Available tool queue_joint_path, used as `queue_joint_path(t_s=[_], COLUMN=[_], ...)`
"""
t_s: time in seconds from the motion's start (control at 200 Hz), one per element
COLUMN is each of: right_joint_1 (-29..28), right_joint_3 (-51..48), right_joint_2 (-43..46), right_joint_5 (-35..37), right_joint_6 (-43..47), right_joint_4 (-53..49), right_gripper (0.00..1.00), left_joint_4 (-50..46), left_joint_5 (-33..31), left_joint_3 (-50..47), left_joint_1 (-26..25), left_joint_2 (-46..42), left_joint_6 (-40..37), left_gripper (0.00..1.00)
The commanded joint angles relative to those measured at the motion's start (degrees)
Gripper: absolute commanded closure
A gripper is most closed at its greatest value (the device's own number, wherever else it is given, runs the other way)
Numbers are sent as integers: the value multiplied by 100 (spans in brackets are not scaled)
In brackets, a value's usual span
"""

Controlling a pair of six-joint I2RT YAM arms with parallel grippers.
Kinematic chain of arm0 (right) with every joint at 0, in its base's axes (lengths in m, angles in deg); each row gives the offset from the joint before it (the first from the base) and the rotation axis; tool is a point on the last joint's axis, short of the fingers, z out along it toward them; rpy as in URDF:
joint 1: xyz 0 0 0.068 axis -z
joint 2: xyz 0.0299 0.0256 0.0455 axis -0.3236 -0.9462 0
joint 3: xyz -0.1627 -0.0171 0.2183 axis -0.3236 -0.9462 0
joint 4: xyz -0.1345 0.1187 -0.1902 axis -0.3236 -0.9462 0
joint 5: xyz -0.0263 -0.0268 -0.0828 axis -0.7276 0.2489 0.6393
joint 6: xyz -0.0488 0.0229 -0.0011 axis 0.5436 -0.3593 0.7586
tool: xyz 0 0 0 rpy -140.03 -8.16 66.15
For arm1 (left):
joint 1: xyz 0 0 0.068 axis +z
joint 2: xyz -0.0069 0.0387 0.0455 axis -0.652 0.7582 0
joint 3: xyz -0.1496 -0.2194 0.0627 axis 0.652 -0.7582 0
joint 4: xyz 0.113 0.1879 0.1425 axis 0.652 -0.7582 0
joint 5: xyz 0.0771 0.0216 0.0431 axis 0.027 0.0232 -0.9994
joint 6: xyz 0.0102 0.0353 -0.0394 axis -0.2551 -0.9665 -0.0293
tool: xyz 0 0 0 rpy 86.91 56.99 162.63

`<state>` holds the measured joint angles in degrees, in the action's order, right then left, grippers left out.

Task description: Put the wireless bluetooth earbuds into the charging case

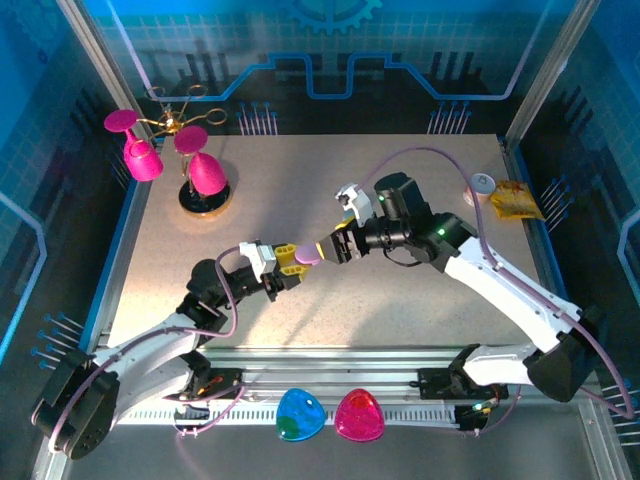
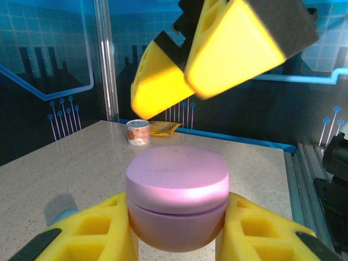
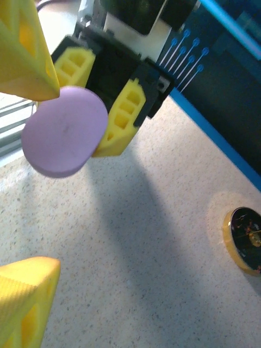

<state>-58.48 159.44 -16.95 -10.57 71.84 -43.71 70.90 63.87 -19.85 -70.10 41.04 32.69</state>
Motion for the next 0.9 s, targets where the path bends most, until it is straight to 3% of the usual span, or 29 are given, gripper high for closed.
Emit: queue_joint_path(t_s=[0.0, 0.14, 0.355, 0.53, 0.715, 0.895], right_joint_1=[220, 486, 505, 464, 378, 374], right_joint_3=[-302, -838, -1649, -2233, -2464, -2520], right_joint_2=[98, -4, -135, -374, -614, -655], right_joint_5=[-538, -1502, -2357, -2647, -2753, -2677], right_joint_6=[-682, -1752, -3357, -4465, -5046, -5125], right_joint_4=[602, 1495, 3174, 4762, 5603, 5690], right_gripper=[26, 26, 28, 34, 39, 65], left_joint_4=[382, 403, 476, 680, 728, 706], left_joint_5=[-4, -59, -186, -152, -138, -117], left_joint_3=[207, 208, 253, 310, 332, 329], left_joint_1=[25, 21, 17, 20, 23, 20], left_joint_2=[24, -63, -75, 100, 138, 131], left_joint_6=[52, 73, -17, 17, 41, 53], left_gripper=[68, 68, 68, 68, 68, 68])
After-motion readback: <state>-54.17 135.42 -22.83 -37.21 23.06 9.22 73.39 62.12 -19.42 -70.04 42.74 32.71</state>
